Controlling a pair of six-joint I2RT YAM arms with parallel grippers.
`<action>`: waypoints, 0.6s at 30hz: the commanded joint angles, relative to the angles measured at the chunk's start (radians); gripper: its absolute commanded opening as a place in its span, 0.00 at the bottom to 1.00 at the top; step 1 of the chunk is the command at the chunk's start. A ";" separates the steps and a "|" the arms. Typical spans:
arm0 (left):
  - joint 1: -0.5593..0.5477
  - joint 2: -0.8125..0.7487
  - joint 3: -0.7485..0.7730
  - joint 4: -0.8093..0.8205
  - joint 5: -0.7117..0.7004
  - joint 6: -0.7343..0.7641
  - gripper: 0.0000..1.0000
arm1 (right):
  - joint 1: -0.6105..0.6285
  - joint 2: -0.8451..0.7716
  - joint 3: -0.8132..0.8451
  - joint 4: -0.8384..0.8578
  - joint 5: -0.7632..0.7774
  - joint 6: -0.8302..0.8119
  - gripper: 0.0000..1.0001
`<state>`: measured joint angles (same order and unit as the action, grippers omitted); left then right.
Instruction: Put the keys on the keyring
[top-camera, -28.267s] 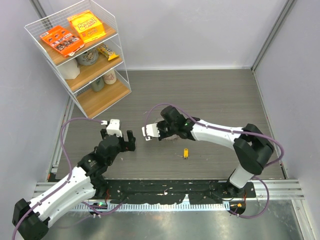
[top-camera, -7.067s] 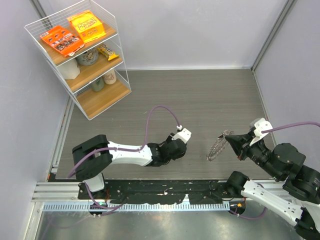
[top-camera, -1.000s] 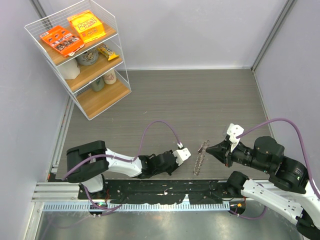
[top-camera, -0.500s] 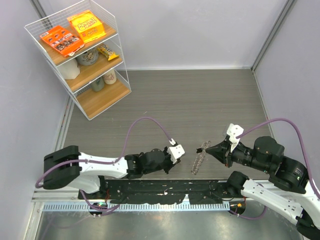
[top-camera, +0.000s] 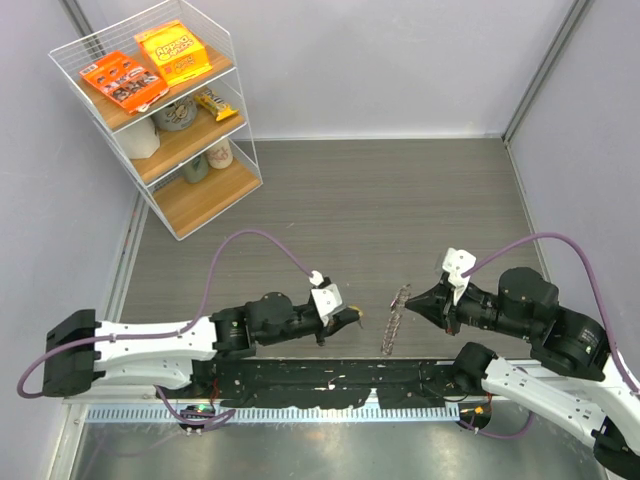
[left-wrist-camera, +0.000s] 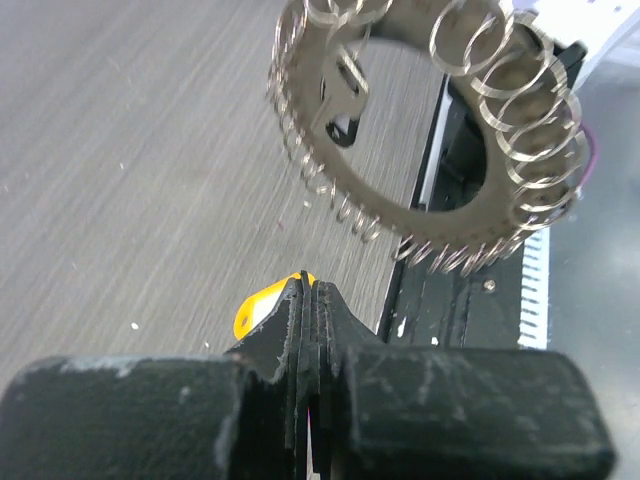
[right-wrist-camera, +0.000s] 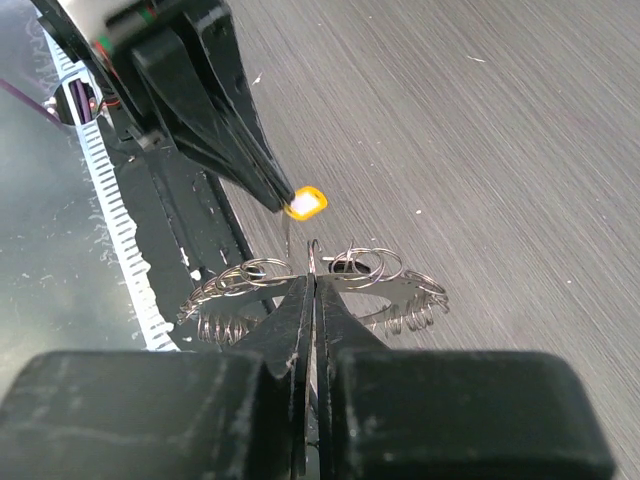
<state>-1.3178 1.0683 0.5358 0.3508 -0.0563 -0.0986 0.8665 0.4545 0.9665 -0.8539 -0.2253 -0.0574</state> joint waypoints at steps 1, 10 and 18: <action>0.011 -0.094 0.027 -0.032 0.052 0.028 0.00 | 0.000 0.012 0.029 0.072 -0.031 -0.016 0.06; 0.005 -0.094 0.116 -0.143 0.011 0.058 0.00 | -0.001 0.018 0.020 0.079 -0.020 -0.010 0.05; -0.044 0.010 0.231 -0.283 -0.133 0.079 0.00 | 0.000 0.015 0.003 0.081 0.000 -0.004 0.06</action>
<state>-1.2015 0.9840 0.5987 0.1993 -0.0860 -0.0975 0.8665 0.4606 0.9653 -0.8474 -0.2375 -0.0582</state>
